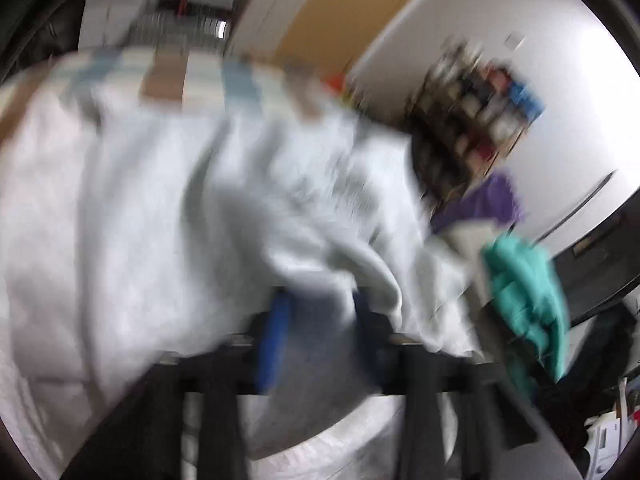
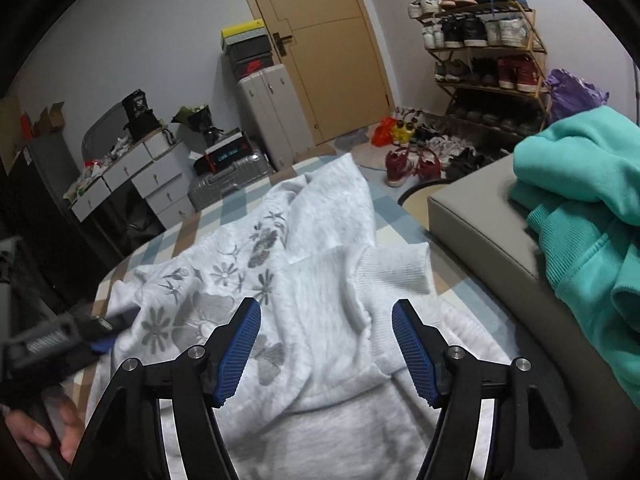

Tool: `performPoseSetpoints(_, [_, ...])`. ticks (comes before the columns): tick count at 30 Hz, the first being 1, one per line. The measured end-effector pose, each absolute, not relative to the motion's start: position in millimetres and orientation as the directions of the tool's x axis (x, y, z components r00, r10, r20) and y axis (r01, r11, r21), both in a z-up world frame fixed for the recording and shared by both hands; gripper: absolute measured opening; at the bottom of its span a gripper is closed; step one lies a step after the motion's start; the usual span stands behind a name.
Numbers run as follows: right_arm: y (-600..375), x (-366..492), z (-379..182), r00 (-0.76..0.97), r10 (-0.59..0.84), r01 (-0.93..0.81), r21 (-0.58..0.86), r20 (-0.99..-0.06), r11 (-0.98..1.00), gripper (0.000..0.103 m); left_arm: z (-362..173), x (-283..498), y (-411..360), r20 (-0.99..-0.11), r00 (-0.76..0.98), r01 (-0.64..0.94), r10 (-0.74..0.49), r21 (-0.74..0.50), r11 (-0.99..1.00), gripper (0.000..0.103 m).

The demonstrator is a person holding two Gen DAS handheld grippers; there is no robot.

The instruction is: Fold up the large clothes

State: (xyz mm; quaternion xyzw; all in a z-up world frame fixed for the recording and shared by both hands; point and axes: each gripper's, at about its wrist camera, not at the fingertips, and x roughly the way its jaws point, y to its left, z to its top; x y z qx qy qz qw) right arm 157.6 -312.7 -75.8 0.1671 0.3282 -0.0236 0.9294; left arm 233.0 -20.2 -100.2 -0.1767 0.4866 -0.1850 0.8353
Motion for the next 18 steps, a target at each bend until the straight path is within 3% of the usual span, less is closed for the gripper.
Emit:
performPoseSetpoints(2, [-314,158,-76,0.781,0.078,0.154,0.312,-0.619,0.938,0.068,-124,235,-36,-0.811,0.4,0.163,-0.427,-0.396,0.904,0.019])
performPoseSetpoints(4, [-313,160,-76,0.779,0.103,0.139,0.331,-0.618,0.933,0.068,-127,232,-40,-0.818,0.411,0.199,-0.402,-0.35,0.915,0.019])
performPoseSetpoints(11, [-276,161,-62,0.761,0.29,-0.072,0.369,-0.58,0.927,0.068,-102,213,13,-0.764,0.39,0.139,-0.514,-0.503,0.853,0.02])
performPoseSetpoints(13, [-258,170,-57,0.717,0.387,-0.151,0.413,-0.58,0.898,0.051,-82,193,26,-0.735,0.473,0.166,-0.486,-0.467,0.869,0.02])
performPoseSetpoints(17, [-202,203,-61,0.603,0.491,-0.278,0.412,-0.628,0.868,0.046,-67,175,49,-0.709,0.566,0.149,-0.419,-0.412,0.899,0.02])
performPoseSetpoints(18, [-188,211,-64,0.596,0.477,-0.292,0.379,-0.646,0.878,0.039,-70,173,54,-0.71,0.566,0.137,-0.419,-0.42,0.897,0.02])
